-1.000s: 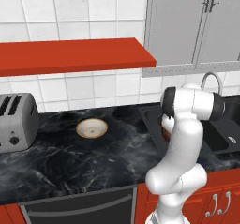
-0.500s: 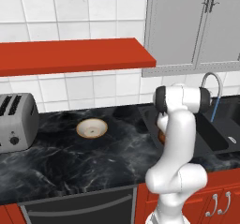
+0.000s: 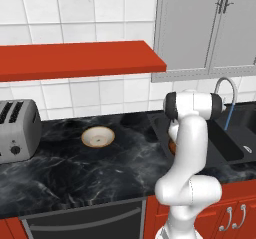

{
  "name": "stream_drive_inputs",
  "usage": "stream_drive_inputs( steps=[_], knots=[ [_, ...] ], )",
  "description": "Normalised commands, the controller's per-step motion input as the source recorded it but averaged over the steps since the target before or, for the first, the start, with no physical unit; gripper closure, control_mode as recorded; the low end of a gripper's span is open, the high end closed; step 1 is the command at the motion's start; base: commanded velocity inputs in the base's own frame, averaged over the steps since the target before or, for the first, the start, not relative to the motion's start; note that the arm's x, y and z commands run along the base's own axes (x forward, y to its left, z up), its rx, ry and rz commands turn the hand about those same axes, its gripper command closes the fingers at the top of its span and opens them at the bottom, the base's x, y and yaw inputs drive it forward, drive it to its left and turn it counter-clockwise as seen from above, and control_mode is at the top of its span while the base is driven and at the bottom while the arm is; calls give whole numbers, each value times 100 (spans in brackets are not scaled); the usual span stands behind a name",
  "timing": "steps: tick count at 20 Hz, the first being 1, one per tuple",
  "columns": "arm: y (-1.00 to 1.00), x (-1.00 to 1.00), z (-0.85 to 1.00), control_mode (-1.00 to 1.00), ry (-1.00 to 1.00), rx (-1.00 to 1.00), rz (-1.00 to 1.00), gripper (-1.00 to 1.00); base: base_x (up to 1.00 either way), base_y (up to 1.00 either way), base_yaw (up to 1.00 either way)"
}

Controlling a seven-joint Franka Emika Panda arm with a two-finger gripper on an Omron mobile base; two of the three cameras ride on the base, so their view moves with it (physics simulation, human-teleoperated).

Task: Rinse each bowl for a few seconds and place them down in the sink or on the counter.

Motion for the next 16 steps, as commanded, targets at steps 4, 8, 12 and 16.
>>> stream_drive_inputs(
  steps=[4,8,12,16],
  knots=[
    [0,46,-12,-100,4,0,2,100,0,0,0],
    [1,54,-1,-100,8,0,0,100,0,0,0],
    [5,56,0,-100,9,0,0,100,0,0,0],
    [7,50,-1,-100,9,0,0,100,0,0,0]
  ],
)
